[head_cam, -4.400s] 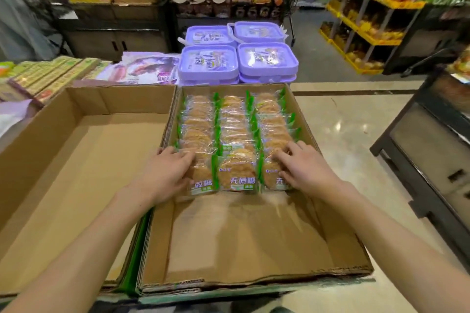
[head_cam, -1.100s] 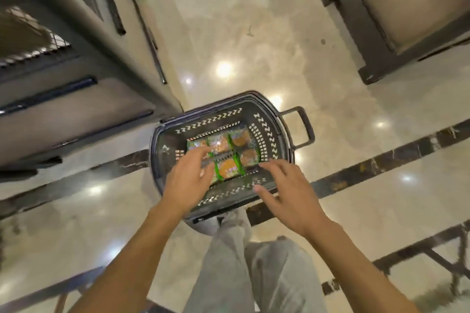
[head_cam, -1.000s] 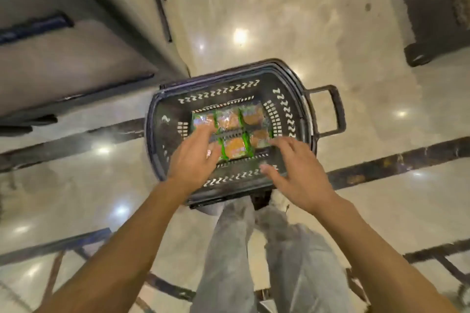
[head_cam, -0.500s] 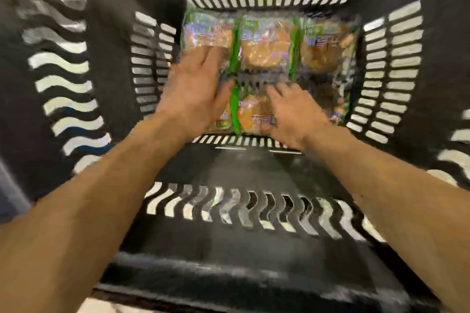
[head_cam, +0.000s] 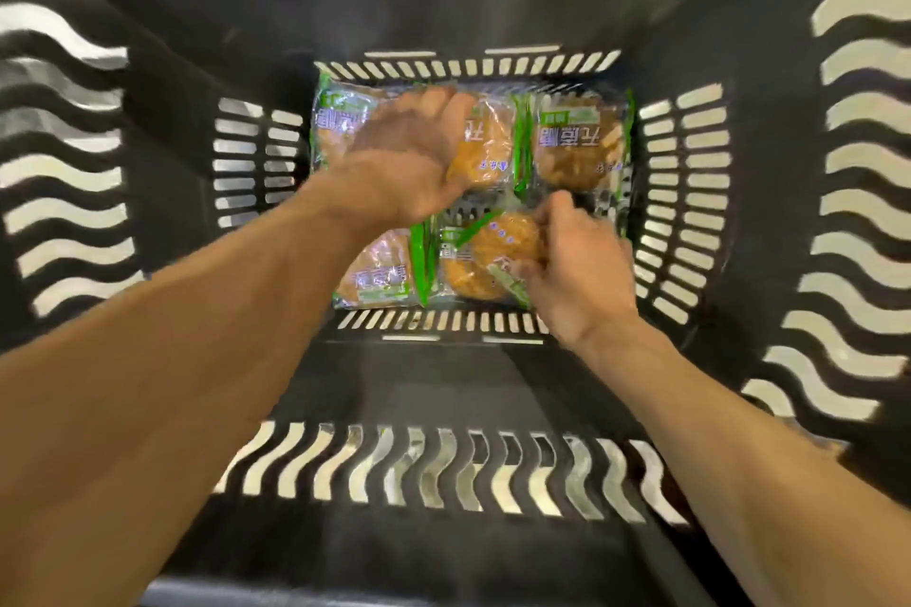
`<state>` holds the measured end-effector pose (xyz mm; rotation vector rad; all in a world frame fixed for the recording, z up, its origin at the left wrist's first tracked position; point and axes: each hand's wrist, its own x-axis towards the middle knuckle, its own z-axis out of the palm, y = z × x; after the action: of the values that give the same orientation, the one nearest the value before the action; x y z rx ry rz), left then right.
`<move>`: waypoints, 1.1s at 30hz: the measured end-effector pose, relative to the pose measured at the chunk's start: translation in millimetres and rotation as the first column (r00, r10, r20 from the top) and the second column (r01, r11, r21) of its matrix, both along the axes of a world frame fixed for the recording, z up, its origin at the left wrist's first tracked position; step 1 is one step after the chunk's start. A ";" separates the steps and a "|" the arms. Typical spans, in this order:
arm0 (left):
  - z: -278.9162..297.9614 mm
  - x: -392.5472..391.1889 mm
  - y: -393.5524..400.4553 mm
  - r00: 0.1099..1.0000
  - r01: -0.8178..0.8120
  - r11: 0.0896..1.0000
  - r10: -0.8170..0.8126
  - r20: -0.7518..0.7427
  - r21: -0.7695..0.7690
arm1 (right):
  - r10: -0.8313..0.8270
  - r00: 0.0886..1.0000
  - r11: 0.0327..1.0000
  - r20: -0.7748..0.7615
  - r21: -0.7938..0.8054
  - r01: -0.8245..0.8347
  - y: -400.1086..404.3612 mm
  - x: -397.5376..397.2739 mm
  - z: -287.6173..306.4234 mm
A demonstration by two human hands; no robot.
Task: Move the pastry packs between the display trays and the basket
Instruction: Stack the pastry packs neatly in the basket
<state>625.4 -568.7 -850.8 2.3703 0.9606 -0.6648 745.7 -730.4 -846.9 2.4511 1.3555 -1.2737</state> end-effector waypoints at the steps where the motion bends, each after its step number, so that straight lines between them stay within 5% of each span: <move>1: -5.5 11.4 1.1 1.000 0.009 1.000 -0.009 -0.020 0.010 | -0.094 0.996 0.996 0.012 0.011 0.094 -0.8 5.6 3.2; 4: -24.9 31.4 4.7 0.996 0.007 0.998 -0.002 -0.086 0.055 | -0.349 0.936 0.936 -0.049 0.034 0.351 -7.4 17.6 5.4; 7: -31.2 33.3 10.8 0.985 0.042 0.995 -0.027 -0.172 0.087 | -0.586 0.776 0.794 -0.233 0.025 0.607 -8.9 20.0 7.7; 12: -21.1 27.3 9.8 0.978 0.072 0.988 -0.043 -0.204 0.136 | -0.675 0.651 0.681 -0.348 0.047 0.731 -10.3 20.6 24.6; 14: -6.0 18.0 3.4 0.989 0.000 0.998 0.009 -0.146 0.063 | -0.677 0.640 0.667 -0.363 0.065 0.743 -9.3 22.5 41.9; 17: 44.1 -4.1 -5.4 0.942 -0.316 0.945 0.324 0.093 -0.089 | -0.656 0.652 0.672 -0.379 0.099 0.734 -2.2 27.3 93.5; 20: 138.5 -34.6 -3.0 0.654 -0.610 0.718 0.695 0.298 -0.335 | -0.624 0.657 0.650 -0.422 0.186 0.737 9.1 27.7 177.4; 24: 321.9 -78.3 10.1 0.356 -0.696 0.532 0.839 0.412 -0.482 | -0.527 0.660 0.611 -0.535 0.302 0.732 35.5 5.4 339.7; 29: 565.1 -144.8 3.1 0.165 -0.697 0.530 0.774 0.611 -0.483 | -0.272 0.697 0.581 -0.664 0.464 0.669 54.3 -47.2 566.0; 33: 704.4 -200.1 -22.3 0.053 -0.723 0.542 0.662 0.748 -0.429 | -0.078 0.705 0.498 -0.705 0.585 0.640 57.5 -94.1 694.7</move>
<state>425.3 -591.0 -146.5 1.4638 1.3780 0.9490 651.6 -672.8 -152.2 3.2736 1.9585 -2.0564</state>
